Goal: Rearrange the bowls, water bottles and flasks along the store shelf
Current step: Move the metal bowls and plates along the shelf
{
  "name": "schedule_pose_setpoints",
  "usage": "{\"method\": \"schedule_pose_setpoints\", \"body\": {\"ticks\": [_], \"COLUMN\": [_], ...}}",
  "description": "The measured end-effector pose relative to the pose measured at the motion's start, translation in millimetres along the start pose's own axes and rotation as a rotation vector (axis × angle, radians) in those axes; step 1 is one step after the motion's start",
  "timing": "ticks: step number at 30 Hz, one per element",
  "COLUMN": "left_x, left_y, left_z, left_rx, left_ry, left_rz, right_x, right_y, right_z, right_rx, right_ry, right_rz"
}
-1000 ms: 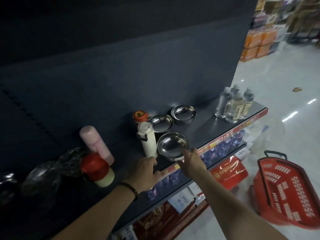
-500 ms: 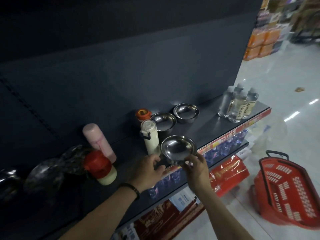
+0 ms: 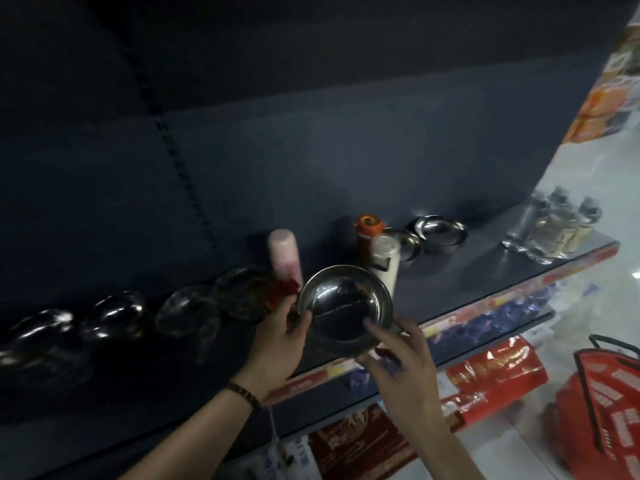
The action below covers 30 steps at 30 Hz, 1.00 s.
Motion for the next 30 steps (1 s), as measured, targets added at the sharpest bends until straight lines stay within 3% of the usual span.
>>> {"method": "schedule_pose_setpoints", "body": {"ticks": [4,15,22,25,30], "left_x": [-30,-108,-140,-164,-183], "left_y": [107,382,524,573,632], "left_z": [25,111,151,156,139], "left_rx": [0.143,0.536,0.689,0.822,0.816], "left_ry": [0.028,0.009,-0.097,-0.085,-0.103], "left_rz": [0.067,0.093,0.166,0.179,0.108], "right_x": [-31,-165,-275,-301,-318], "right_y": [-84,-350,-489,-546,-621], "right_z": [0,13,34,32,20], "right_rx": [-0.149,-0.487,-0.550,-0.598,-0.645], "right_ry": [-0.105,0.078,0.235,0.202,0.161], "right_rz": [-0.205,-0.242,-0.242,-0.217,-0.135]}}
Point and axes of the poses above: each hand's wrist, its own z-axis away from the middle knuckle, its own y-axis out of the back of the hand, x = y × z, the point moved 8 cm from there along -z, towards the middle knuckle, and after that the axes turned 2 degrees about -z, right-handed, at the moved point
